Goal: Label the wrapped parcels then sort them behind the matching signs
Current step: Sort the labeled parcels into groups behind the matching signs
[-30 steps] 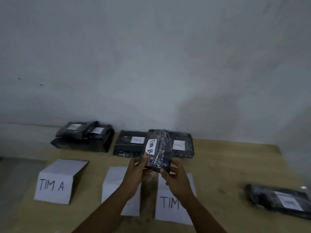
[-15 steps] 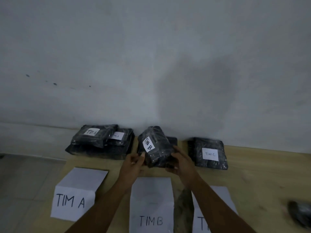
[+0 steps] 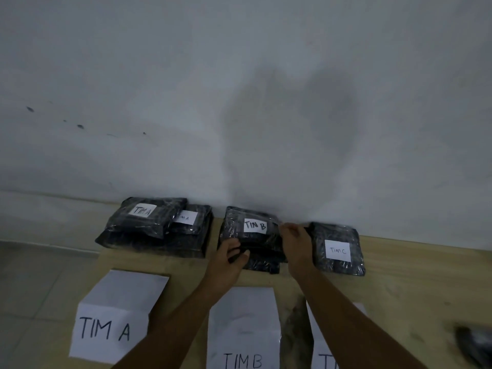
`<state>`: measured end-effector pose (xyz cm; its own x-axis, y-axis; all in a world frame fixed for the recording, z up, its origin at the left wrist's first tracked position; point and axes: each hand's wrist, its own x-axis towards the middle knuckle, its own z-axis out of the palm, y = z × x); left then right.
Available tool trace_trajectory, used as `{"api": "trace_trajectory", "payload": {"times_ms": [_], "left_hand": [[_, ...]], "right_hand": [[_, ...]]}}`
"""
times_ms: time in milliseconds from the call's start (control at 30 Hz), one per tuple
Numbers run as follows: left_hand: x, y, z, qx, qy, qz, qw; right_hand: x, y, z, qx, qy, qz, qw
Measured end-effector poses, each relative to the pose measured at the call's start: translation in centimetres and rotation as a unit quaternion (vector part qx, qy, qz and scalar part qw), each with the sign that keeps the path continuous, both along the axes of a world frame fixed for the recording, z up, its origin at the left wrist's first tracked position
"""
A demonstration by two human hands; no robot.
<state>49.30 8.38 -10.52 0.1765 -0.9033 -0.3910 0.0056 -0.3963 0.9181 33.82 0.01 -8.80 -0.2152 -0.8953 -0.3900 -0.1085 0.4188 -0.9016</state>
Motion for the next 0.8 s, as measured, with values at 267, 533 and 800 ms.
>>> {"api": "trace_trajectory", "payload": {"times_ms": [267, 533, 800], "left_hand": [[-1.8, 1.9, 1.7, 0.013, -0.023, -0.008, 1.0], [-8.7, 6.2, 4.8, 0.013, -0.039, -0.063, 0.997], [-22.4, 11.0, 4.9, 0.022, -0.051, -0.196, 0.979]], "right_hand": [[-2.9, 4.4, 0.0, -0.05, 0.027, 0.031, 0.998], [-11.0, 11.2, 1.0, -0.071, 0.036, 0.057, 0.995], [-24.4, 19.5, 0.7, -0.058, 0.112, 0.018, 0.992]]}}
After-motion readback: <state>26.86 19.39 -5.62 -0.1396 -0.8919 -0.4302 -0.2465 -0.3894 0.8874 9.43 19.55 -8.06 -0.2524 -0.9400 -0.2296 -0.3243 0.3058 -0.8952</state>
